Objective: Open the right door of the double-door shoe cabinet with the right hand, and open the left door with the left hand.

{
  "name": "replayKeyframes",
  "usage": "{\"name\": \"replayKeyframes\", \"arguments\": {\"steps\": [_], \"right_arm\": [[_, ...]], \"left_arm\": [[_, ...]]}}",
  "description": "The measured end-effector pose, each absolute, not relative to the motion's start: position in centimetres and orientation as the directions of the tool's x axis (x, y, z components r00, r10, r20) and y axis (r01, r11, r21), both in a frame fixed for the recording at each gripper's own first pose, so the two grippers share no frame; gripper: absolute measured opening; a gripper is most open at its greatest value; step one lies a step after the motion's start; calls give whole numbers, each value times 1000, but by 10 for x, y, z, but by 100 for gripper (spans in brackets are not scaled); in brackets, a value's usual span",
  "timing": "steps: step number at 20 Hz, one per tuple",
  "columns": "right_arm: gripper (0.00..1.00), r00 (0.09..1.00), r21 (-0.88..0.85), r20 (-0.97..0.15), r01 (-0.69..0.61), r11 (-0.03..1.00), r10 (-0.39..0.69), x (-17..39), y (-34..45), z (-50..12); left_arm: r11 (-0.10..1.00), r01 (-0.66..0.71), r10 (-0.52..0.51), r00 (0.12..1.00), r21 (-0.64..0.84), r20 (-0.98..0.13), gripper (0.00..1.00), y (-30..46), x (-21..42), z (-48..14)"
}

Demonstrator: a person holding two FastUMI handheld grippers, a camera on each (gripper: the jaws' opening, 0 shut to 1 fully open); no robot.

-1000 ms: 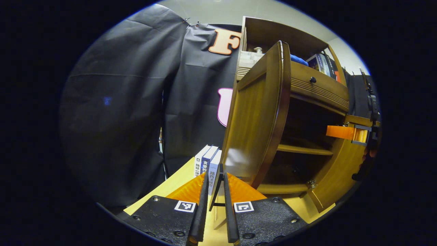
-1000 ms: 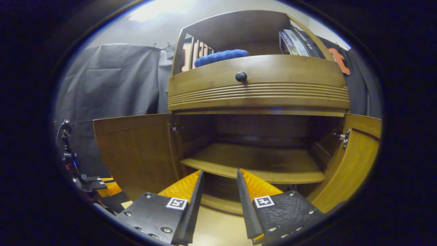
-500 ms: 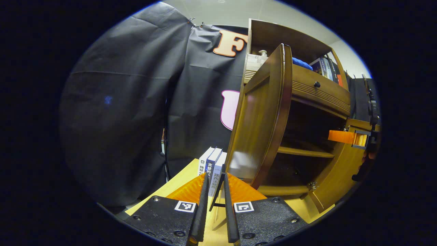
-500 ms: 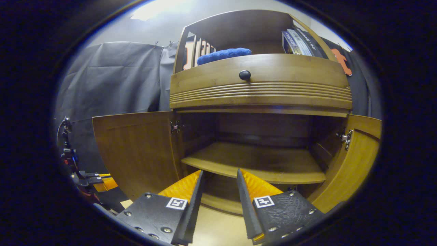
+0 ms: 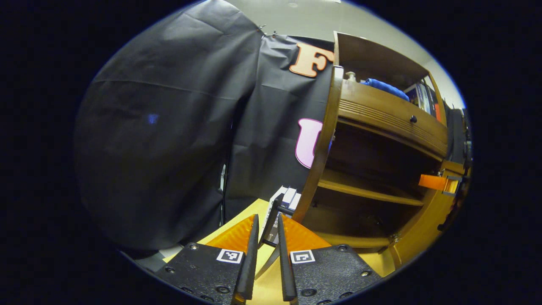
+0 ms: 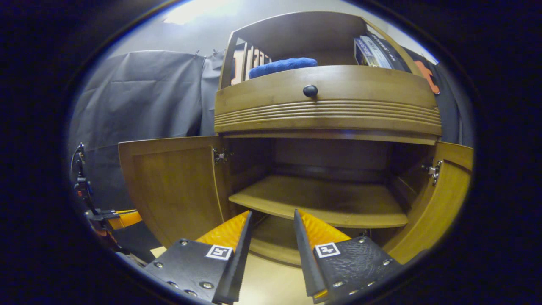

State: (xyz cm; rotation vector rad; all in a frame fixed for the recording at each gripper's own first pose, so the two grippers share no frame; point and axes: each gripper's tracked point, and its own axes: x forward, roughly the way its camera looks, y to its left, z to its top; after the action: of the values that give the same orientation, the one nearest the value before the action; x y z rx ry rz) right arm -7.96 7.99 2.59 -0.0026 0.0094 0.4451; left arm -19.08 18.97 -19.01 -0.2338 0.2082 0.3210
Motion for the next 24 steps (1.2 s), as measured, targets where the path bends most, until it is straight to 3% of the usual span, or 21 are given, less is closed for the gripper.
{"name": "replayKeyframes", "arguments": {"steps": [1,2,3,4,5,8,9,10,11,14,17,19,21,22,24], "right_arm": [[53,901,-3,-9,-434,901,434,-80,82,26],[53,900,-5,-9,-436,900,436,-81,83,26],[57,899,-7,-7,-438,899,438,-82,83,26],[57,899,-10,-4,-438,899,438,-82,82,27],[53,900,-14,-3,-435,900,435,-82,81,27],[53,906,-16,-3,-424,905,424,-82,74,25],[57,908,-13,-3,-419,908,419,-83,71,24],[53,910,-11,-3,-414,910,414,-83,69,23],[53,913,-9,-2,-409,913,409,-83,66,23],[57,923,-5,-2,-385,923,385,-83,56,21],[53,934,-3,5,-358,934,358,-83,44,21],[57,940,-2,9,-340,940,340,-83,36,22],[53,947,-1,17,-321,947,321,-83,30,26],[60,950,-1,23,-312,950,312,-84,26,28],[60,957,-1,37,-289,957,289,-86,19,34]], "left_arm": [[917,-343,294,926,-205,-238,35,190,-191,-191],[912,-354,304,923,-208,-237,18,192,-192,-190],[909,-361,313,921,-207,-233,18,193,-192,-187],[909,-363,318,921,-206,-224,27,193,-191,-181],[909,-365,325,923,-202,-205,18,194,-189,-170],[907,-397,377,914,-140,-151,18,211,-182,-134],[907,-405,390,911,-117,-132,27,217,-179,-118],[906,-411,401,910,-102,-109,22,222,-177,-102],[905,-415,409,909,-93,-78,27,225,-174,-82],[908,-408,410,912,-99,1,27,225,-161,-31],[918,-381,389,919,-106,66,18,211,-155,10],[930,-355,363,927,-98,94,18,195,-152,30],[950,-301,309,942,-83,127,18,173,-144,51],[959,-272,280,950,-75,139,18,161,-139,58],[975,-210,219,965,-70,143,18,134,-126,65]]}}
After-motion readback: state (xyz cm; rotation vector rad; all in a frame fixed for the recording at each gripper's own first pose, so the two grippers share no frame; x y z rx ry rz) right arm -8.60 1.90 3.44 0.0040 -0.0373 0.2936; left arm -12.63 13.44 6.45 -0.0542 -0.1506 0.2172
